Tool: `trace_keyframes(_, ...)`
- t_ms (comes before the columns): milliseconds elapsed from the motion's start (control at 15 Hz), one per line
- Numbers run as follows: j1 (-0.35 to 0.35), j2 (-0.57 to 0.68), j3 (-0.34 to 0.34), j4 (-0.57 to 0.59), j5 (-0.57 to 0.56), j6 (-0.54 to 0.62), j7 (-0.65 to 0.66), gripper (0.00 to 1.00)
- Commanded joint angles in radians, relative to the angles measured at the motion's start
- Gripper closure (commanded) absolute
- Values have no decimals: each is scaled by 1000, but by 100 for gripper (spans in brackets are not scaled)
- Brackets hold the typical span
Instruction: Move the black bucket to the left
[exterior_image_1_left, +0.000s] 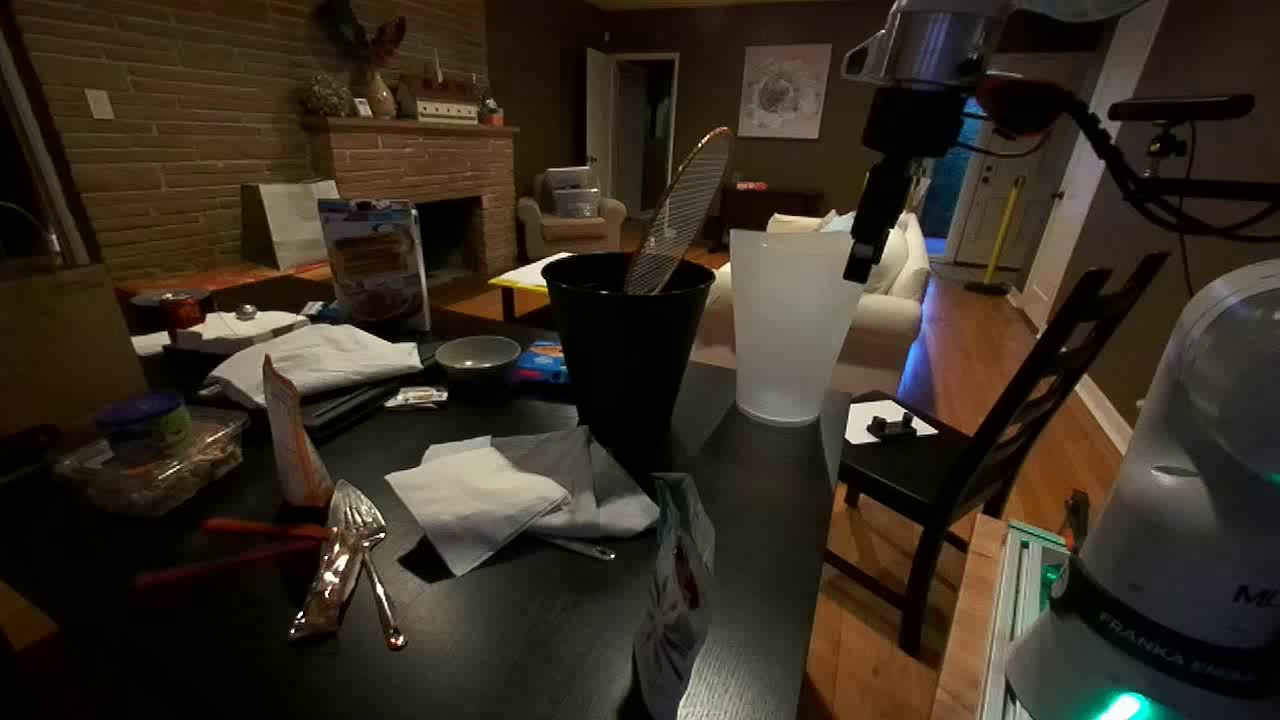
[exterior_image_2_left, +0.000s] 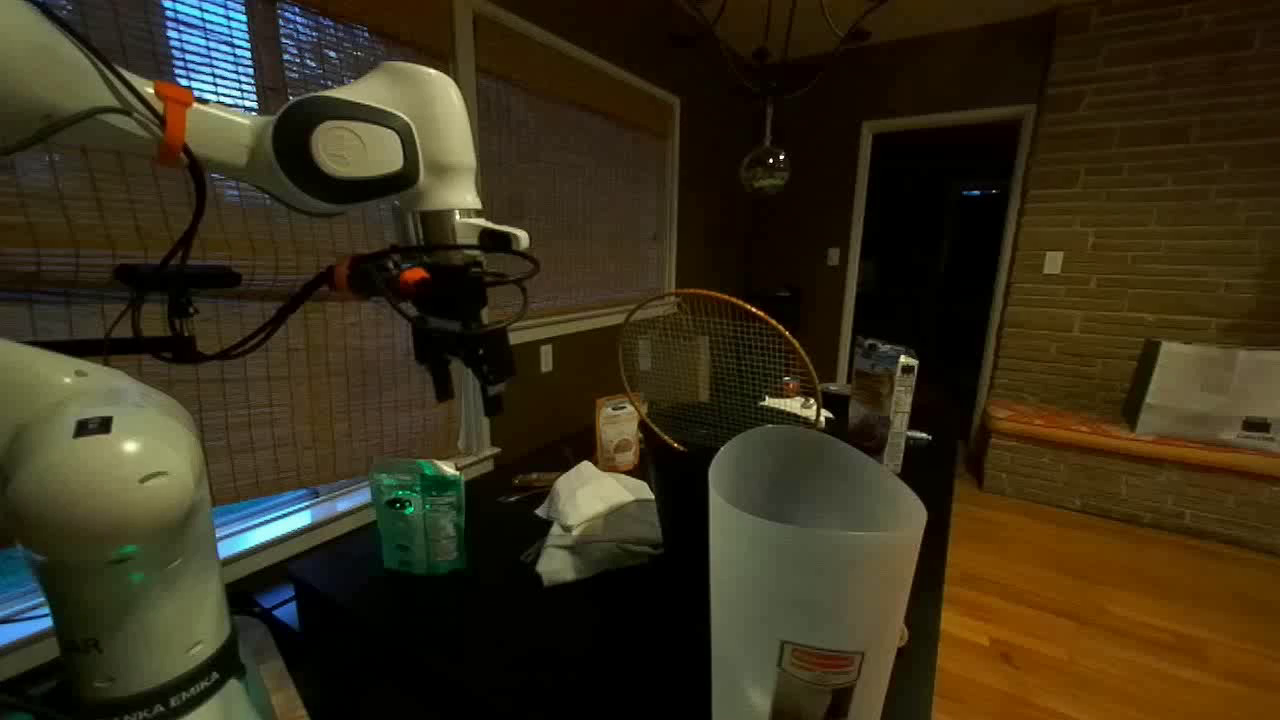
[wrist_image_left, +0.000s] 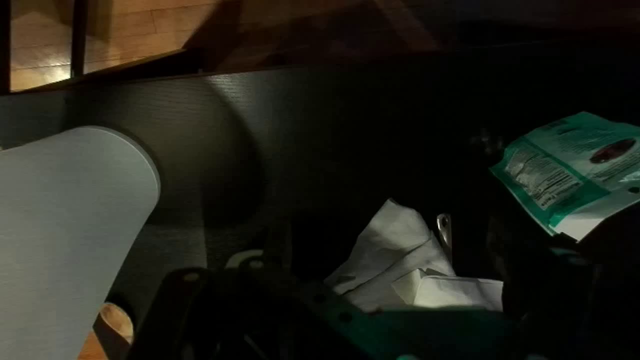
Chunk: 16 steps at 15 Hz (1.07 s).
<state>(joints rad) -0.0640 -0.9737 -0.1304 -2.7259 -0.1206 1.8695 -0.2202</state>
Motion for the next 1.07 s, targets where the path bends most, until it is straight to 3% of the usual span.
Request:
trace_keyframes(0,6,0,-4,2,-4,-3,4,0)
trace_keyframes(400,-76,134,4,101,19,139,228,0)
trace_keyframes(1000,-216,515,-17,458,29,174,518,0)
